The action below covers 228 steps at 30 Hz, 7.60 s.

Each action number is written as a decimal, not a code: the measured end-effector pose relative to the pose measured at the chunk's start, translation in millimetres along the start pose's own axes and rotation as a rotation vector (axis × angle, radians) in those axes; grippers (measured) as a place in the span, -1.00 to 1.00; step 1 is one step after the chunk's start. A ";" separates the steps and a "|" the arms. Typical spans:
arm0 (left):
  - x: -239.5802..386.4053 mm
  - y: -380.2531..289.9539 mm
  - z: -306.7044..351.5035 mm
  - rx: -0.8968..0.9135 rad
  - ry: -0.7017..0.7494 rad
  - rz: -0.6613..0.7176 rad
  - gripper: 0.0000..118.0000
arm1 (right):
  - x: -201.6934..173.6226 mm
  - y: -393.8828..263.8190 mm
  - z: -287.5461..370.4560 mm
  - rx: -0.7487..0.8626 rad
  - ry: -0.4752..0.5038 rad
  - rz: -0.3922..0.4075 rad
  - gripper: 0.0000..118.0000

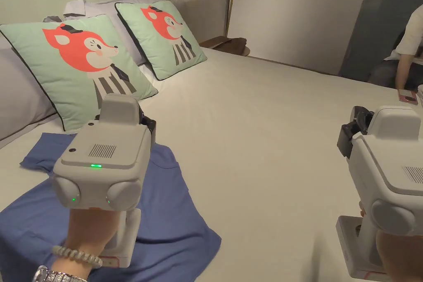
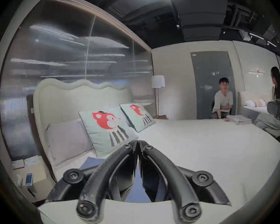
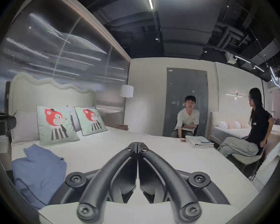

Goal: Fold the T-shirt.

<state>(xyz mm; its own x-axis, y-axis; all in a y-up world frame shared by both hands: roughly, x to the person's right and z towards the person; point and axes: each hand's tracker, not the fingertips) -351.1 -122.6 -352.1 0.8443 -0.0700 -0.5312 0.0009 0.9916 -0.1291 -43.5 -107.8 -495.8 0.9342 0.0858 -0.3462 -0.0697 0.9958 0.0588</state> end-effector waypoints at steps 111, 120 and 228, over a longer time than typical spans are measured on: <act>85.8 -65.0 -48.3 -0.496 -0.360 0.107 0.82 | 201.5 -46.9 126.8 -0.122 -0.399 -0.051 -1.00; 106.1 -149.6 -79.8 -0.742 -0.311 0.057 0.57 | 210.2 -75.7 130.0 -0.220 -0.428 -0.055 -1.00; 97.8 6.0 -76.0 -0.427 -0.413 0.238 -0.97 | 211.5 -42.5 126.4 -0.437 -0.258 -0.159 -0.77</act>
<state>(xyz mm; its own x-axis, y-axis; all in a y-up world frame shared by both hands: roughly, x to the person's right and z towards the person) -309.2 -131.7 -468.5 0.9321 0.2787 -0.2313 -0.3536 0.8382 -0.4152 201.3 -135.9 -453.2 0.9970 -0.0230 -0.0740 -0.0076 0.9208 -0.3900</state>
